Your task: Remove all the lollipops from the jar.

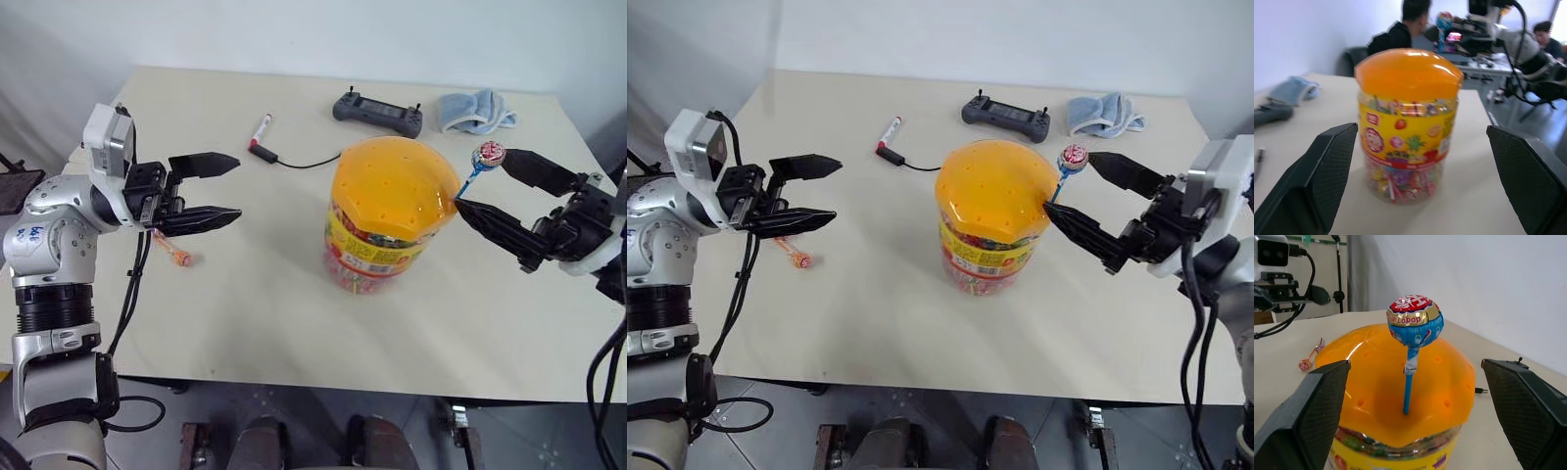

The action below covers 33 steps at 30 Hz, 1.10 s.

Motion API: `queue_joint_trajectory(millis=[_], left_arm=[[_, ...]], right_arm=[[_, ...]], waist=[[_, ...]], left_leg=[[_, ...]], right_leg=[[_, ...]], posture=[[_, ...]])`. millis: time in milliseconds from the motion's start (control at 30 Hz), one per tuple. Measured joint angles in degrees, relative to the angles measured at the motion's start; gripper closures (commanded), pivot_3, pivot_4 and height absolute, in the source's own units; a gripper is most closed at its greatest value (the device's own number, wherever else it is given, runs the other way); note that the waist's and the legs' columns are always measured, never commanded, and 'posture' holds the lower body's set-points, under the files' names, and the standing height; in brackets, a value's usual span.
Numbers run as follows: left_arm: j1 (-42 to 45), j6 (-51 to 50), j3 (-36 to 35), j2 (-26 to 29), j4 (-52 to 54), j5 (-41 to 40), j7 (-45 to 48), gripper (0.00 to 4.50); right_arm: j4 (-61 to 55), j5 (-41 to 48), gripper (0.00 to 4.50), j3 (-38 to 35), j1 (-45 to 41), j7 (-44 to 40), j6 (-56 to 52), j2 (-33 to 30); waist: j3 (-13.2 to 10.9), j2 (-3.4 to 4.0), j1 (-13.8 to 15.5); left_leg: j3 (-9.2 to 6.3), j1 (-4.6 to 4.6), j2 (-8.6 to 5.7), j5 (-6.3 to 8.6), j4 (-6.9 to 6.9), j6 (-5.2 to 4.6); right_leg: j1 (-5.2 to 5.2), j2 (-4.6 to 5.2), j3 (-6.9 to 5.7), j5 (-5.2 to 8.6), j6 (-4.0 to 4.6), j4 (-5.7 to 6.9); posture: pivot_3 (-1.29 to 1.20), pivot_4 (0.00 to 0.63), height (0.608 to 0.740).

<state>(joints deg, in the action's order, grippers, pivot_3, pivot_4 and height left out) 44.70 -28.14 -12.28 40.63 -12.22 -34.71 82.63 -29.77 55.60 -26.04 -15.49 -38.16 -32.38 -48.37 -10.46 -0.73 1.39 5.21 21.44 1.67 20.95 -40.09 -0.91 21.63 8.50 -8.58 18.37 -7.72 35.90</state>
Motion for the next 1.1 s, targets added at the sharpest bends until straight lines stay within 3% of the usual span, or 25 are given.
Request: queue_joint_trajectory(millis=[167,233,300,633,933,1100], left_arm=[[1.1,0.0,1.1,0.3,0.0,0.0,1.0,0.01],[1.8,0.0,1.2,0.9,0.2,0.0,1.2,0.0],[2.0,0.0,1.2,1.0,0.3,-0.1,1.3,0.0],[2.0,0.0,1.2,1.0,0.5,-0.7,1.4,0.0],[1.9,0.6,1.3,0.9,0.7,-1.2,1.4,0.0],[1.9,1.0,1.3,0.7,0.7,-1.4,1.7,0.0]], right_arm=[[0.1,-1.4,0.0,4.3,-3.6,2.1,-0.3,1.2],[0.2,-2.2,0.4,5.9,-4.1,3.2,-0.6,1.4],[0.4,-2.5,0.91,6.3,-4.1,4.2,-1.5,1.7],[0.4,-2.1,4.44,6.2,-6.9,7.4,-1.6,3.0],[1.0,0.1,4.48,5.0,-18.2,15.1,-4.0,2.6],[4.3,-0.3,4.48,2.0,-22.9,18.7,-5.7,-1.4]], waist=[[0.0,0.0,-0.1],[0.0,0.0,0.0],[0.0,0.0,0.0],[0.0,0.0,0.0],[0.0,0.0,-0.2],[0.0,0.0,0.0]], left_leg=[[0.0,0.01,0.01,0.0,0.01,0.0],[-0.01,0.01,0.0,0.0,0.01,0.0],[-0.01,0.01,0.0,0.0,0.01,0.0],[-0.01,0.01,0.01,0.0,0.01,0.0],[0.0,0.02,0.02,0.0,0.03,0.0],[-0.01,0.06,0.01,0.01,0.04,-0.01]], right_leg=[[0.01,0.0,0.0,0.0,0.0,-0.01],[0.01,0.0,0.0,0.0,0.0,-0.01],[0.01,0.01,0.0,0.0,0.0,-0.01],[0.01,0.0,0.0,0.0,0.0,-0.01],[0.06,0.0,0.01,0.0,0.0,-0.01],[0.06,0.01,0.0,0.0,0.0,-0.01]], posture=[[0.0,0.15,0.74],[0.0,0.15,0.74],[0.0,0.15,0.74],[0.0,0.15,0.74],[0.0,0.15,0.74],[0.0,0.15,0.74]])
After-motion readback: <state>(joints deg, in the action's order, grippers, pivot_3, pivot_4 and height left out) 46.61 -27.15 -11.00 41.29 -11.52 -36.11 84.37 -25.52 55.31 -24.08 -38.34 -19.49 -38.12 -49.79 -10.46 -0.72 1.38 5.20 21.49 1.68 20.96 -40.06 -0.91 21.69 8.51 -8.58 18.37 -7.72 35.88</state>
